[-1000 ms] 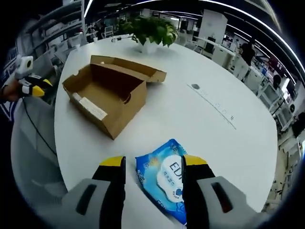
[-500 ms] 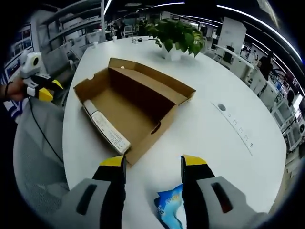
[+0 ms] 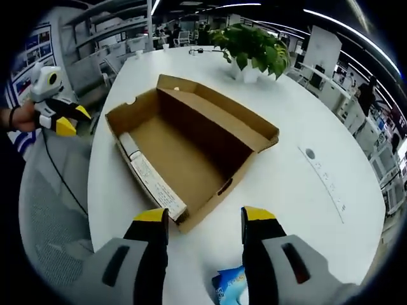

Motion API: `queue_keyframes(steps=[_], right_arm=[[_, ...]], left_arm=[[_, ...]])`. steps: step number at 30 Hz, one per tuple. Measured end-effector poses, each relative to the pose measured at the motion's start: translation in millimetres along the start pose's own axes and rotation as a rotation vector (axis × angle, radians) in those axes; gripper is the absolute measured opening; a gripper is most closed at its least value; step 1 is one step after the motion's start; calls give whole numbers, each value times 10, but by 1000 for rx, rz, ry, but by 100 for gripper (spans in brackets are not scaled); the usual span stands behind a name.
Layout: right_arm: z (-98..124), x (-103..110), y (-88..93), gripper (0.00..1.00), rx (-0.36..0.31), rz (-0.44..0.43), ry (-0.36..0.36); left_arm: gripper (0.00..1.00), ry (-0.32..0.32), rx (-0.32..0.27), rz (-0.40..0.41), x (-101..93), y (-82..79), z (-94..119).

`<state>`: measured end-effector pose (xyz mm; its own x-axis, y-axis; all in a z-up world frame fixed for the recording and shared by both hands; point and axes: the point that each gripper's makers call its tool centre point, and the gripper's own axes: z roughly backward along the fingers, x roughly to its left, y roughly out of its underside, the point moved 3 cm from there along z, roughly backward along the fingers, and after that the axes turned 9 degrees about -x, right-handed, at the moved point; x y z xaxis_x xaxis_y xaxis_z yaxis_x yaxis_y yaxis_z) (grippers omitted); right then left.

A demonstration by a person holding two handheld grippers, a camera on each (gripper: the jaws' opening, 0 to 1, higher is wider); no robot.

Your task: Operate the shoe box by opening the lid, removing the specified soft item, and placing it in the target area until the item is outside and the box remains undamaged.

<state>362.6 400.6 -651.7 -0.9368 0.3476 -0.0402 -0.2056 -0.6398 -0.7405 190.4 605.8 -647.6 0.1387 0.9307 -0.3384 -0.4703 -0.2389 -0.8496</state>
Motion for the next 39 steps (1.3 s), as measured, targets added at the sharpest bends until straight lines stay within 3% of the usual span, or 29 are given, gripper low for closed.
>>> queue_keyframes(steps=[13, 19, 31, 39], right_arm=[[-255, 160, -146, 41, 64, 114, -125], [-401, 131, -140, 42, 107, 151, -172], [-765, 290, -198, 45, 142, 155, -302], [-942, 398, -193, 43, 161, 161, -345]], left_arm=[[31, -12, -12, 25, 65, 14, -4], [31, -15, -20, 33, 78, 5, -12], [31, -7, -19, 34, 66, 21, -8], [31, -9, -21, 40, 76, 23, 6]])
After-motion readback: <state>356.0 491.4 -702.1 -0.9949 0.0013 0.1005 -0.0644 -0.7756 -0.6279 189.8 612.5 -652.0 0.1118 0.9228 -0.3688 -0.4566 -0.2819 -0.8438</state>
